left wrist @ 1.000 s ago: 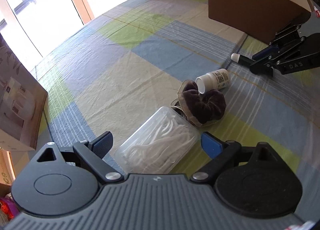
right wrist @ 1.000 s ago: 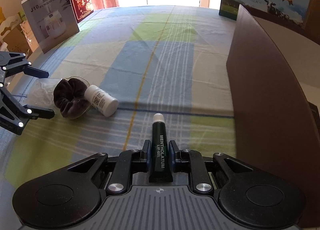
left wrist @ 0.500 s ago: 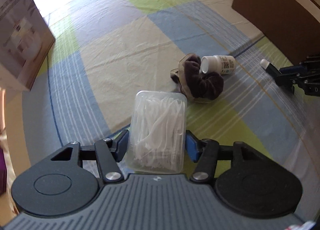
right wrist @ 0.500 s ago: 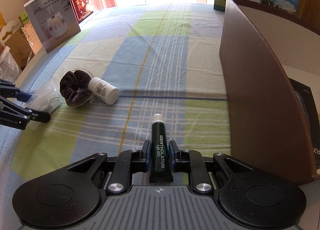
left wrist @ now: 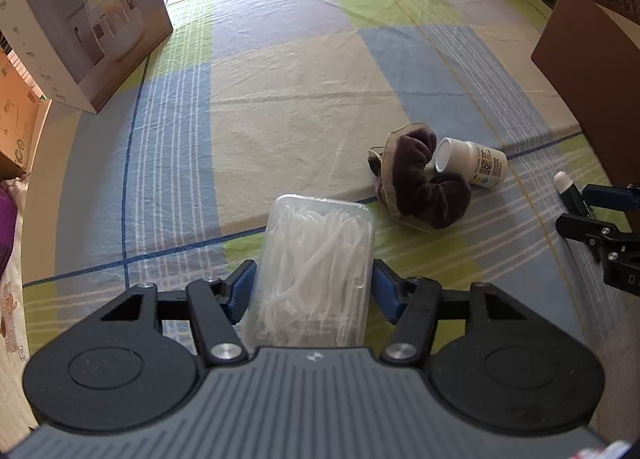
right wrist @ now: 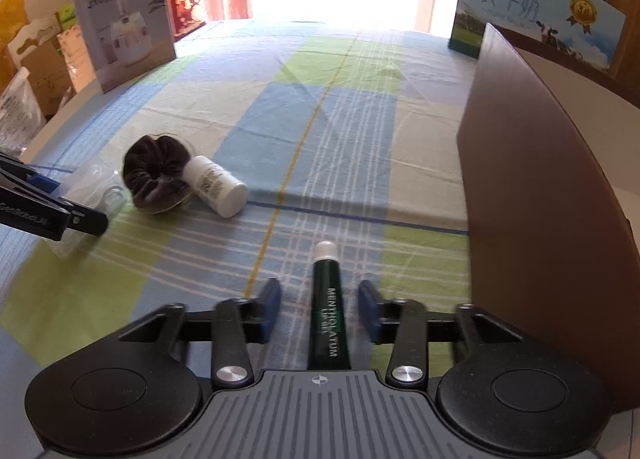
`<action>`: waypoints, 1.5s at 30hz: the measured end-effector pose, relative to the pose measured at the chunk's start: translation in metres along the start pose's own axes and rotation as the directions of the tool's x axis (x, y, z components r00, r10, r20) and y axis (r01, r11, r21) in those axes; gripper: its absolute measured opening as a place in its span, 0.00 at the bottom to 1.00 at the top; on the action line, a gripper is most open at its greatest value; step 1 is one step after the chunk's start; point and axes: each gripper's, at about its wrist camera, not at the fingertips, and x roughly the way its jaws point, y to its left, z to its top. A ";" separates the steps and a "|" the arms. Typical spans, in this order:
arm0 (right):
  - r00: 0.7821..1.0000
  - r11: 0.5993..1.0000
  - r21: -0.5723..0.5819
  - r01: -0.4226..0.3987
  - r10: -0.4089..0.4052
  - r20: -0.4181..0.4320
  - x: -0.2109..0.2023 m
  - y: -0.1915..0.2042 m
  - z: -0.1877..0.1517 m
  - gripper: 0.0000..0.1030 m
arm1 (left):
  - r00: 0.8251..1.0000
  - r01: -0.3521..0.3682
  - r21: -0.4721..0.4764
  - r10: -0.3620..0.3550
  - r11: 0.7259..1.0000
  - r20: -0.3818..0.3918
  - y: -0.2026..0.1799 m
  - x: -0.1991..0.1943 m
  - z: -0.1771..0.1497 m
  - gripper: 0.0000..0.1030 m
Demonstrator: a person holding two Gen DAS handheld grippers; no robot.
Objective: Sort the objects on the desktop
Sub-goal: 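Grasp the clear floss-pick box with the left tool, then carry the lip balm and floss box over the cardboard box with both tools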
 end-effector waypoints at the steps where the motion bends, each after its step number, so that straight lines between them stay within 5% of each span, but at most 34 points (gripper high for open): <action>1: 1.000 1.000 -0.012 -0.002 0.002 -0.002 -0.001 0.002 -0.001 0.15 | 1.000 -0.002 -0.010 0.002 1.000 0.001 -0.001 -0.001 -0.002 0.52; 24: 0.981 0.987 0.065 -0.148 0.155 -0.120 -0.057 0.001 -0.047 0.13 | 0.996 0.026 -0.038 -0.029 0.999 -0.082 -0.061 -0.046 -0.059 0.51; 45: 0.974 0.962 0.152 -0.224 0.218 0.060 -0.160 -0.061 -0.044 0.13 | 0.992 0.099 0.036 -0.101 0.994 0.081 -0.143 -0.124 -0.035 0.51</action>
